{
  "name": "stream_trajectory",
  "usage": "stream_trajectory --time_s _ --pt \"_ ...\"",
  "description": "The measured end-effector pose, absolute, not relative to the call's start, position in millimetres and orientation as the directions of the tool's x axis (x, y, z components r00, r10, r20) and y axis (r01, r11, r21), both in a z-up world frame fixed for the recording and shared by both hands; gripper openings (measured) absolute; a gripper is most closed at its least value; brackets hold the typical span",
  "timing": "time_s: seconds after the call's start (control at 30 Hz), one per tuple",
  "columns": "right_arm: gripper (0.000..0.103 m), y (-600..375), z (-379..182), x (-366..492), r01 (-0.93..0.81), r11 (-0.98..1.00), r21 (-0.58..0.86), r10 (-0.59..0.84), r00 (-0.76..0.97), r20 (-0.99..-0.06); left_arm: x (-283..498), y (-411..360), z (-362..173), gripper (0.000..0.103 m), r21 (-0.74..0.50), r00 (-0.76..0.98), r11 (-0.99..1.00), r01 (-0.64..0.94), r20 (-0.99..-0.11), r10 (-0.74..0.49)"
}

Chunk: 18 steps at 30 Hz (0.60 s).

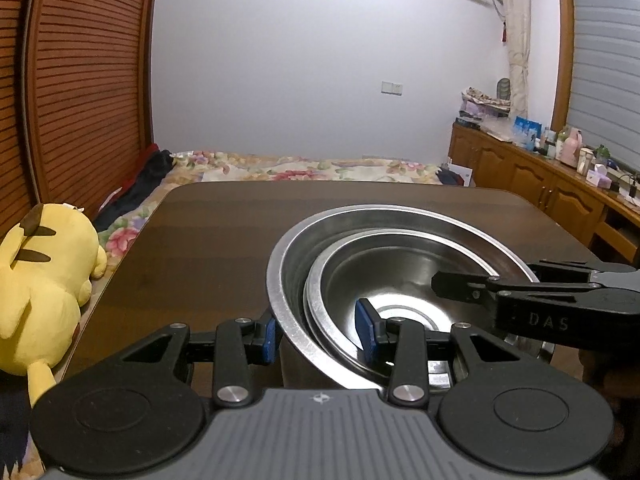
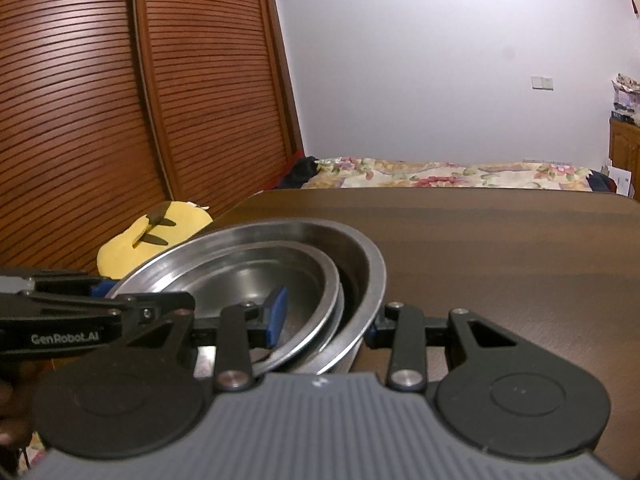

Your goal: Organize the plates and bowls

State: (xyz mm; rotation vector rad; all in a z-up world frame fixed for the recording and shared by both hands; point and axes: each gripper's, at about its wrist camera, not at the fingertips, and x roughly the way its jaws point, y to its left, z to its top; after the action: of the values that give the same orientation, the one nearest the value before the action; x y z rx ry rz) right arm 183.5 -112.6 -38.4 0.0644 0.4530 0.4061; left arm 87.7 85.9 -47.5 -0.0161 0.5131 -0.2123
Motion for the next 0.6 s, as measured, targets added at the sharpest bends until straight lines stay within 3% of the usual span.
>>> stream_trajectory --time_s 0.33,0.6 --pt "0.042 -109.9 -39.9 184.8 -0.377 0.916 0.134 0.397 0.811 -0.429 88.8 86.5 -50.0 0.045 -0.079 0.85 0.979 0.189 -0.485 -0.204" --pt "0.06 -110.5 -40.2 183.5 -0.368 0.922 0.119 0.381 0.81 -0.446 91.8 90.5 -51.1 0.066 -0.071 0.849 0.983 0.17 -0.495 -0.183"
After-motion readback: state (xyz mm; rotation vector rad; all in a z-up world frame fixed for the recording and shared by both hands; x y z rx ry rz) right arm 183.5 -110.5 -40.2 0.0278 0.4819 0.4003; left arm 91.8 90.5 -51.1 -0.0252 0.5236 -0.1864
